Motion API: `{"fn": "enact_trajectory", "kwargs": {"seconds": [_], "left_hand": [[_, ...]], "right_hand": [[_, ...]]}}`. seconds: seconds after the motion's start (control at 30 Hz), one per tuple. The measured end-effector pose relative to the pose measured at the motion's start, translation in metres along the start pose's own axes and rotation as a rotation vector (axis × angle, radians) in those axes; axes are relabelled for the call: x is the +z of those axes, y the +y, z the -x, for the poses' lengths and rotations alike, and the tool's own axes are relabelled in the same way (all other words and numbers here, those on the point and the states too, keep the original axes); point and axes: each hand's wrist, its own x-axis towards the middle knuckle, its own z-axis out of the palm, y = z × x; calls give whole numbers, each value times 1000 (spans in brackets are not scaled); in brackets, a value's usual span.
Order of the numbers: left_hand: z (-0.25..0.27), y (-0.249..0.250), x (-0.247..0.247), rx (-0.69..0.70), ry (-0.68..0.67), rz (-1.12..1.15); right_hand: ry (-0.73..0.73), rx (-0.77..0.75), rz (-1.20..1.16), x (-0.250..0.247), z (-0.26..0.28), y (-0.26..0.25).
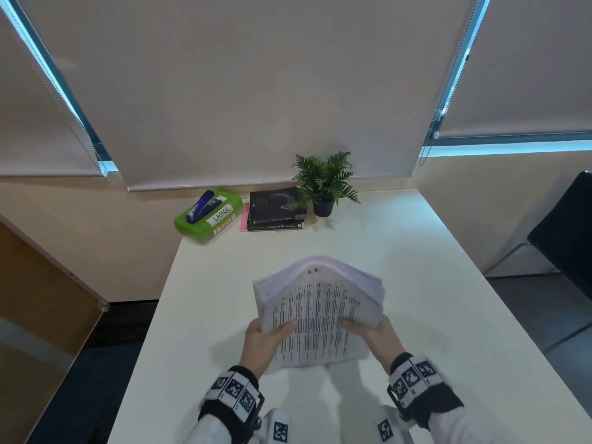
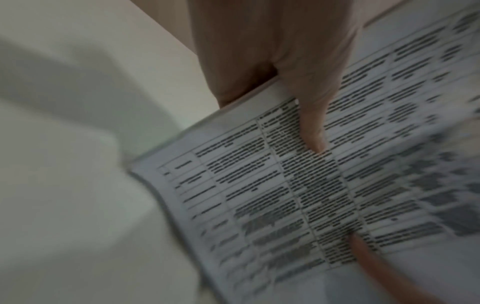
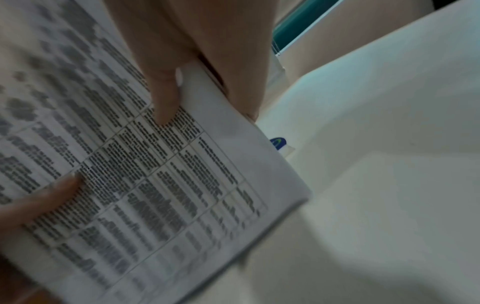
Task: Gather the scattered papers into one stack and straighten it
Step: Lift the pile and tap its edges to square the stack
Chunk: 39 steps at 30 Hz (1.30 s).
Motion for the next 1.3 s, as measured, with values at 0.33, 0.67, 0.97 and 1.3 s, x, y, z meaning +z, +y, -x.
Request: {"fn": "enact_trajectory", "kwargs": {"seconds": [0.33,0.67,0.97,1.3], "left_hand": [[-68,-48,27,-311,-150,-219],[-38,-44,75,-330,6,-485],[-34,-42,98,-254,167,-819],[-98,-33,125,371,-21,-1306]], "right_hand": [[-13,377,187,-34,-24,8],[126,418,462,-53,-57,62],[141,391,683,-51,-65,64],[-194,-302,1241,-11,-113,34]]}}
